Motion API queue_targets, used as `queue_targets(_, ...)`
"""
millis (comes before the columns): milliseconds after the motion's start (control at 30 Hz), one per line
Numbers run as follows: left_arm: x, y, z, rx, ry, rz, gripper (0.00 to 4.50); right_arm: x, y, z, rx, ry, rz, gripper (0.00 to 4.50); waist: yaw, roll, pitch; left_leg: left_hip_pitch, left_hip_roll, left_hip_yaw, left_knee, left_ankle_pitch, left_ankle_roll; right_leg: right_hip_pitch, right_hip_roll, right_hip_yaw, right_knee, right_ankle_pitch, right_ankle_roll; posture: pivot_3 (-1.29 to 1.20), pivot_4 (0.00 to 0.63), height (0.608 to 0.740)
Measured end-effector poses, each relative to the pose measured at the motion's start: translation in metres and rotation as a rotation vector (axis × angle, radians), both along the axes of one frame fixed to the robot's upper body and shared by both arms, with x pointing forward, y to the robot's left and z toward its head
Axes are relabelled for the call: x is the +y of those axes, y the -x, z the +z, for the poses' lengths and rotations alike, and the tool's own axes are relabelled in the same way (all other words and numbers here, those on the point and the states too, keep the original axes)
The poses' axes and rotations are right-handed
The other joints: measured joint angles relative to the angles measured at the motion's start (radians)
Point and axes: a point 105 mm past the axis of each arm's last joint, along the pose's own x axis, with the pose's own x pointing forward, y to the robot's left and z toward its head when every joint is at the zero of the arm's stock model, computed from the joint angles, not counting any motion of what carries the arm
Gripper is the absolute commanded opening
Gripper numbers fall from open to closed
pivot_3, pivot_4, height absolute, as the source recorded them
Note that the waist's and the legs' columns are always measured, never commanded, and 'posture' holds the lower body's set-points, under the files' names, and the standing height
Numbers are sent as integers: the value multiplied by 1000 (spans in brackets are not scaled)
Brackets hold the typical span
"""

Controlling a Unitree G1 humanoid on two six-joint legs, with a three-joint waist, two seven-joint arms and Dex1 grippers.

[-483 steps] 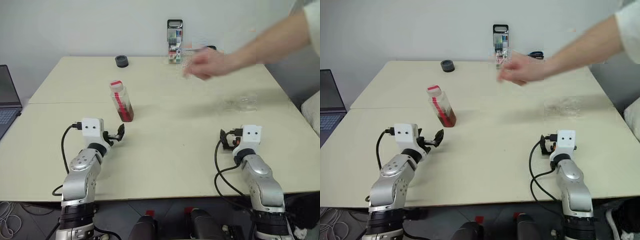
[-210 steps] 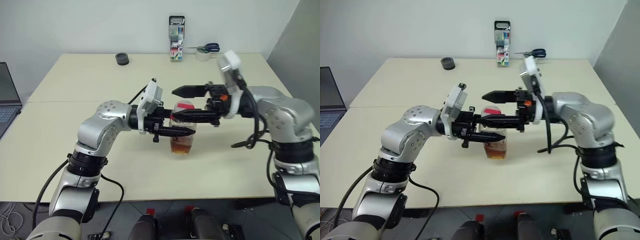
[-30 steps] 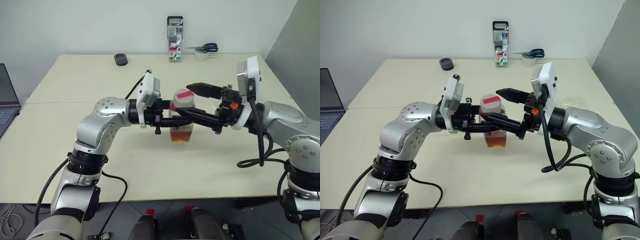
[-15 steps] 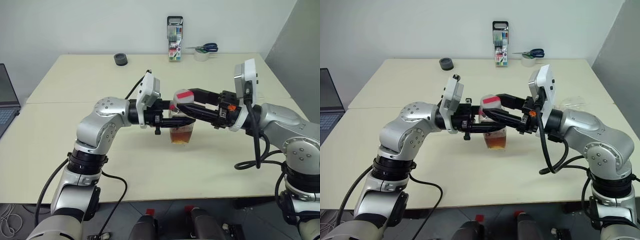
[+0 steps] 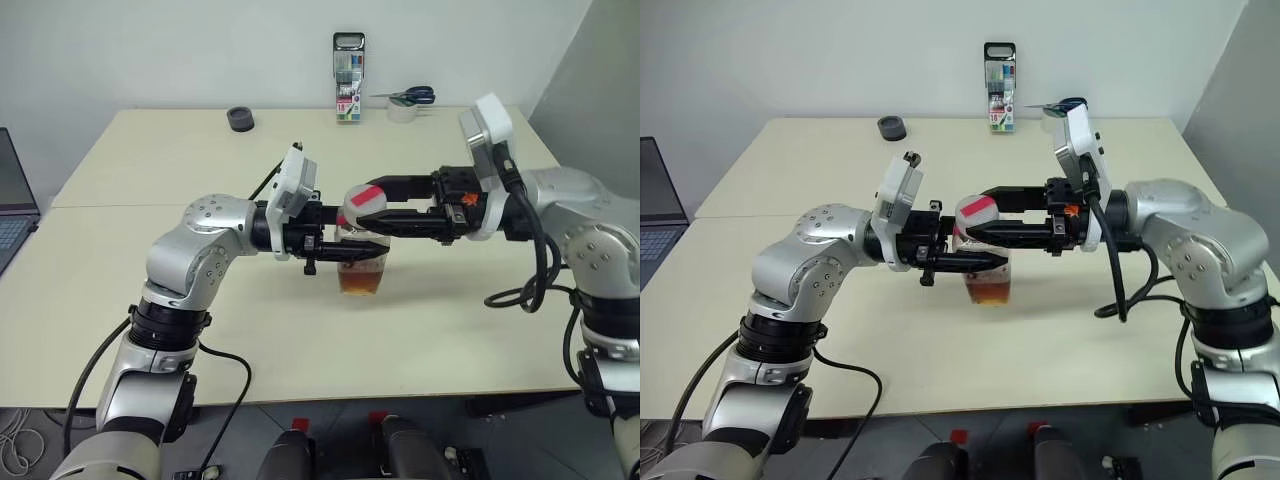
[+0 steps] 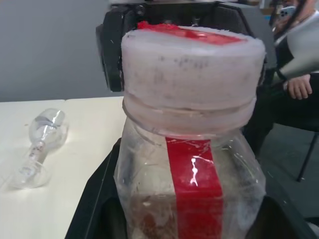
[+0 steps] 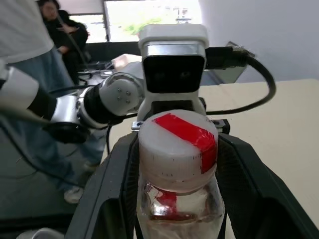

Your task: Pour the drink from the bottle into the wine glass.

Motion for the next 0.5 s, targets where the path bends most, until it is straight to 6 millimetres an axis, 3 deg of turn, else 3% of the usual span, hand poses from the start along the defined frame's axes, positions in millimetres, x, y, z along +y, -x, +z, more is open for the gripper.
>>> queue_targets(167, 8, 0, 6, 8, 15, 14, 1844, 13, -12, 10, 12, 25, 140, 1933, -1, 0, 0, 0, 1, -3, 0, 1, -2, -1, 0, 0, 0, 0, 0, 0, 150, 740)
queue_targets(400, 0, 7, 3, 11, -6, -24, 1844, 6, -16, 8, 42, 70, 163, 4354, 8, 0, 0, -3, -2, -5, 2, 2, -4, -1, -3, -1, -1, 0, 0, 0, 150, 740)
queue_targets(500, -1, 9, 2, 4, -11, -33, 1844, -9, -16, 8, 59, 106, 109, 4466, 7, 0, 0, -2, -1, -5, 1, 2, -4, -1, -6, -1, -1, 0, 0, 0, 150, 740)
